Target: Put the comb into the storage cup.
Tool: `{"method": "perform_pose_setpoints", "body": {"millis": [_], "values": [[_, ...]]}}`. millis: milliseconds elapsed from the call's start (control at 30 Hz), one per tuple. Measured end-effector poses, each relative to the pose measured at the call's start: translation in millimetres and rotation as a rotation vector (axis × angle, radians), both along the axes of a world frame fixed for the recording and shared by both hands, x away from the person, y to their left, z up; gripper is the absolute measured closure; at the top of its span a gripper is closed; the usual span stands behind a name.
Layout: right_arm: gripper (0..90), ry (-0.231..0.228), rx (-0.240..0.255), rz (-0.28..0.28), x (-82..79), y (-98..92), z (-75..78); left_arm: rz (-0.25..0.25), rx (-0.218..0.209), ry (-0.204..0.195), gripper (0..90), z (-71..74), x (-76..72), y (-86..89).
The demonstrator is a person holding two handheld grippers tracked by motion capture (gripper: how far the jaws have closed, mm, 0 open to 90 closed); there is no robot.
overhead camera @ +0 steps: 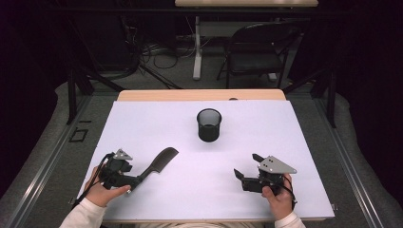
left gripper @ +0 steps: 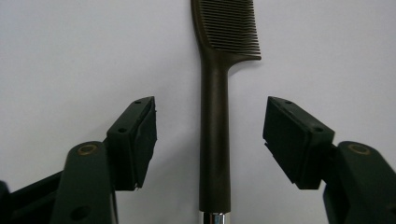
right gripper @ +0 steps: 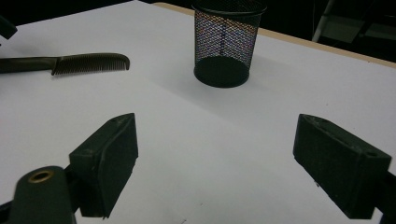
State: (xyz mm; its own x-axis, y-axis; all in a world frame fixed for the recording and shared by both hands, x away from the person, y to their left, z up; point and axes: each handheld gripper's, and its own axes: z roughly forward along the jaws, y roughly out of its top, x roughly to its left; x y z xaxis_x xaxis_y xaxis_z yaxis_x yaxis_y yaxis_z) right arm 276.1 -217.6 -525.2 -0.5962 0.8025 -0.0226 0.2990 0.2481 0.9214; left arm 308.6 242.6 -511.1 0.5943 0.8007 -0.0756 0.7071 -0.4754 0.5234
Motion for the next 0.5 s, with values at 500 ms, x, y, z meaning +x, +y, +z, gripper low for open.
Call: {"method": "perform_pose_setpoints", "body": {"millis": [500], "values": [[13.8,0.003,-0.003,-0.001,0.1,-0.1,-0.2,-0.029,0.068,0.061,52.6,-10.1,8.4,-8.1]]}}
